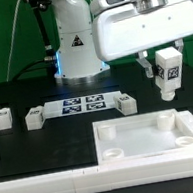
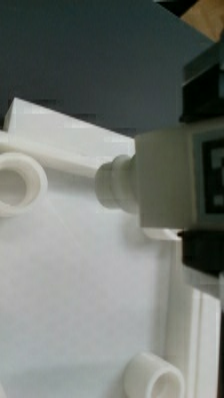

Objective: Assemble one leg

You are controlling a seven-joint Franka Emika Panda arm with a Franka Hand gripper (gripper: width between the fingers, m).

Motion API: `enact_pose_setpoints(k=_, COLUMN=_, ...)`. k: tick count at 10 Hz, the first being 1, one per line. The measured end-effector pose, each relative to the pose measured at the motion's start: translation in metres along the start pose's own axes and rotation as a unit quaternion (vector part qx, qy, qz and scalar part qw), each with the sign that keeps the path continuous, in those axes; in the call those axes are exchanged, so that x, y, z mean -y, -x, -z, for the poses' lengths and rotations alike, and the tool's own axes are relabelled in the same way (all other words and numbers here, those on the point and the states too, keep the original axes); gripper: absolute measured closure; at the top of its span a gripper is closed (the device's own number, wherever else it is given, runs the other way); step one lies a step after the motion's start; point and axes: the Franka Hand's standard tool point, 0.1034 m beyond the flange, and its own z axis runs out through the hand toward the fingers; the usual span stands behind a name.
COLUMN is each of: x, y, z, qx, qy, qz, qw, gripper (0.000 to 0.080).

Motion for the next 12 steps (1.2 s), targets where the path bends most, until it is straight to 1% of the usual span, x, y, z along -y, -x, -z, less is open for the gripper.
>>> enact_pose_setpoints(k=1, x=0.001, y=0.011, z=-0.001, qx=-0.012, qy=0.002, qz=0.0, qw=1.0, gripper=0.0511)
enact_pose_setpoints(k=2, x=0.004, y=0.023, z=0.003, qx=0.007, qy=0.002, qz=0.004, qw=1.0, gripper=0.0511)
enact_pose_setpoints(k=3, x=-0.001, y=0.018, z=0.002, qx=0.004, qy=0.003, qz=0.013, qw=1.0, gripper=0.0511)
enact_pose_setpoints(k=6, x=-0.014, y=-0.003, z=-0.013, qx=-0.003, qy=0.003, qz=0.023, qw=1.0, gripper=0.0511)
enact_pose_setpoints(k=10, x=-0.015, y=-0.035, z=-0.032, qx=-0.018, qy=-0.002, qz=0.03, qw=0.999, gripper=0.0511)
enact_pose_setpoints(k=11, x=-0.015, y=-0.038, z=-0.037, qx=-0.022, qy=-0.002, qz=0.033, qw=0.999, gripper=0.0511)
enact_pose_setpoints(k=12, x=-0.015, y=-0.037, z=-0.036, qx=-0.022, qy=-0.002, qz=0.033, qw=0.999, gripper=0.0511)
